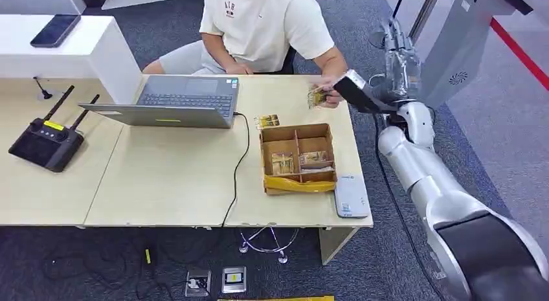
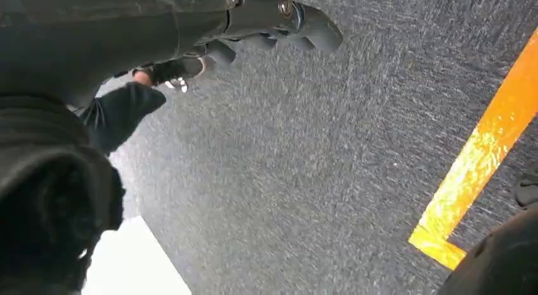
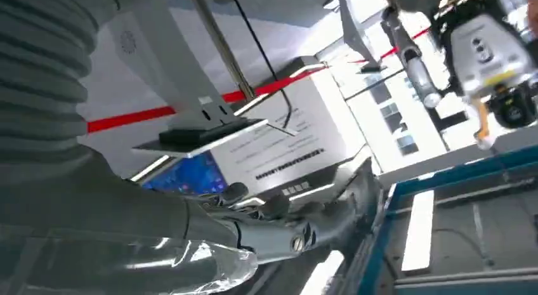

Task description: Pass the card to the sensor for recognition and then transmit it.

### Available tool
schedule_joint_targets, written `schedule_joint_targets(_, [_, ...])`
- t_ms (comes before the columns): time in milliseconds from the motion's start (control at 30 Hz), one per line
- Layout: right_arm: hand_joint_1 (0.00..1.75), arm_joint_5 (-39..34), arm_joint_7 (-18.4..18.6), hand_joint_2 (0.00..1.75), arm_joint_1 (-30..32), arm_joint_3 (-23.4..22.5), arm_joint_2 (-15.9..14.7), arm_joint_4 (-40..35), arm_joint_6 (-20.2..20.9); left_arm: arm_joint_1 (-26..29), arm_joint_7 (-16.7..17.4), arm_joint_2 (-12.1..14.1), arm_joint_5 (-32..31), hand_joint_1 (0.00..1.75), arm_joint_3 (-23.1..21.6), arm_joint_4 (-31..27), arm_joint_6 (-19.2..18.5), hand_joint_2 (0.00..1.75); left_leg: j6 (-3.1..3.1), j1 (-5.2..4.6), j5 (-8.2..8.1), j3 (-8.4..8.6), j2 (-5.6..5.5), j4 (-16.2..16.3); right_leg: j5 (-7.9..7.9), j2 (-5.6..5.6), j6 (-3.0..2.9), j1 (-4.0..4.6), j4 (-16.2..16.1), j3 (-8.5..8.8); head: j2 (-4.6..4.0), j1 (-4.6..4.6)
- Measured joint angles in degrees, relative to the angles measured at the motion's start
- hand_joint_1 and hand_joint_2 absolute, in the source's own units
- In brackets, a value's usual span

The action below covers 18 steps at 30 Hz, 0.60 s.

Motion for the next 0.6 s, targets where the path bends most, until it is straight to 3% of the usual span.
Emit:
schedule_joint_targets(167, [0.00, 2.1, -4.9, 1.75, 2.0, -9.4, -3.4, -1.6, -0.1, 0.2, -0.2, 0.0, 1.6, 0.00, 0.0, 0.0, 0.0, 0.00, 0.01, -0.02, -0.01, 0.07, 0.03, 0.0, 0.04, 0.06, 0.05, -0.03, 0.0, -0.03, 0.00, -0.04])
schedule_joint_targets(367, [0.00, 1.2, -10.3, 1.75, 8.3, -30.2, -11.2, -1.9, -0.1, 0.9, -0.1, 0.1, 3.3, 0.00, 0.1, 0.1, 0.0, 0.00, 0.08, -0.02, -0.08, -0.04, -0.35, 0.0, 0.01, -0.36, 0.04, -0.03, -0.1, 0.05, 0.00, -0.02])
schedule_joint_targets(467, [0.00, 1.5, -10.1, 1.75, 13.6, -38.8, -13.4, -1.6, -0.1, 0.8, 0.3, 0.1, 4.0, 0.00, 0.2, 0.1, 0.0, 0.00, 0.06, 0.00, -0.22, 0.09, -0.04, 0.0, -0.01, -0.07, 0.05, 0.00, -0.2, 0.06, 0.00, -0.04])
schedule_joint_targets(600, [0.00, 8.2, -6.0, 1.75, 24.1, -55.2, -14.8, -0.4, -0.1, 1.0, 0.8, 0.0, 5.5, 0.00, 1.0, 0.1, 0.0, 0.00, 0.04, 0.02, -0.27, -0.03, -0.15, 0.0, -0.09, -0.23, 0.08, 0.01, -0.2, 0.06, 0.00, -0.04])
